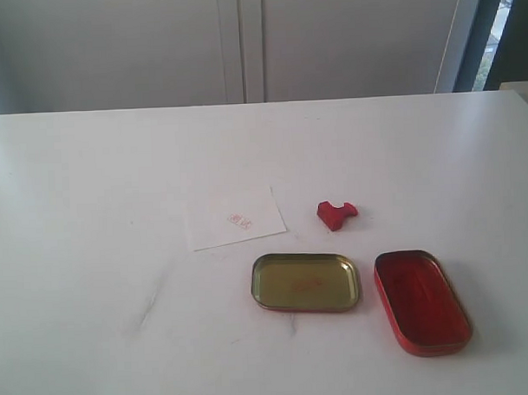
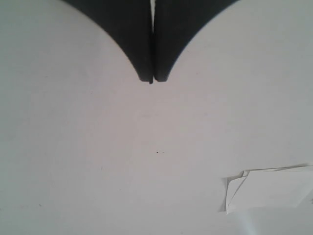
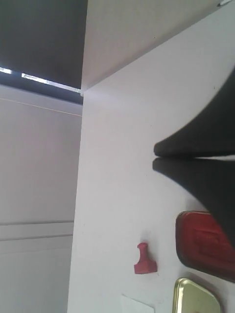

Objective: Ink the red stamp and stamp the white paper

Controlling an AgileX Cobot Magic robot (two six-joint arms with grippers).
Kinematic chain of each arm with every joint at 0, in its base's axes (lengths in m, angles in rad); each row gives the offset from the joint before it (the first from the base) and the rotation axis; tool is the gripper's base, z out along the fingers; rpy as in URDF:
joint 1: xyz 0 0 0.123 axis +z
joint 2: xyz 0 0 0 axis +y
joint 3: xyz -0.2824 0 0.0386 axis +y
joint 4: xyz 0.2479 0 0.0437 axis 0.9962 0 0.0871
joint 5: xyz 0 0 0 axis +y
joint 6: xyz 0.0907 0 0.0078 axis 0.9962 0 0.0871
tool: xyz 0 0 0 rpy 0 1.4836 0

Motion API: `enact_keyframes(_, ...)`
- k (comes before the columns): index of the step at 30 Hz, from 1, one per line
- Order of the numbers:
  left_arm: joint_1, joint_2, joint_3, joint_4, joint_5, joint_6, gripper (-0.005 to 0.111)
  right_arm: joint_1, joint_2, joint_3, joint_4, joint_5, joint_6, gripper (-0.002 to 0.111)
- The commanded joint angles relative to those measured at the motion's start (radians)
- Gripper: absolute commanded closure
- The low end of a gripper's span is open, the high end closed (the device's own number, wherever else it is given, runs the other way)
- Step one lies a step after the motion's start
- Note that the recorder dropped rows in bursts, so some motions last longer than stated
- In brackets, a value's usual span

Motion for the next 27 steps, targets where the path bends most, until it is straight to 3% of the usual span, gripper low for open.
enact_keyframes(1, 0.001, -0.004, 0.007, -0.004, 0.011, 0.0, 0.107, -0.004, -0.005, 0.047, -0.001, -0.021, -0.004, 0.108)
enact_keyframes(8, 0.001, -0.004, 0.007, -0.004, 0.011, 0.0, 0.107, -0.004, -0.005, 0.137, 0.0, -0.119, -0.004, 0.108)
enact_keyframes(27, 0.001, -0.004, 0.007, -0.004, 0.011, 0.0, 0.107, 0.038, -0.005, 0.215, 0.0, -0.136, -0.004, 0.108)
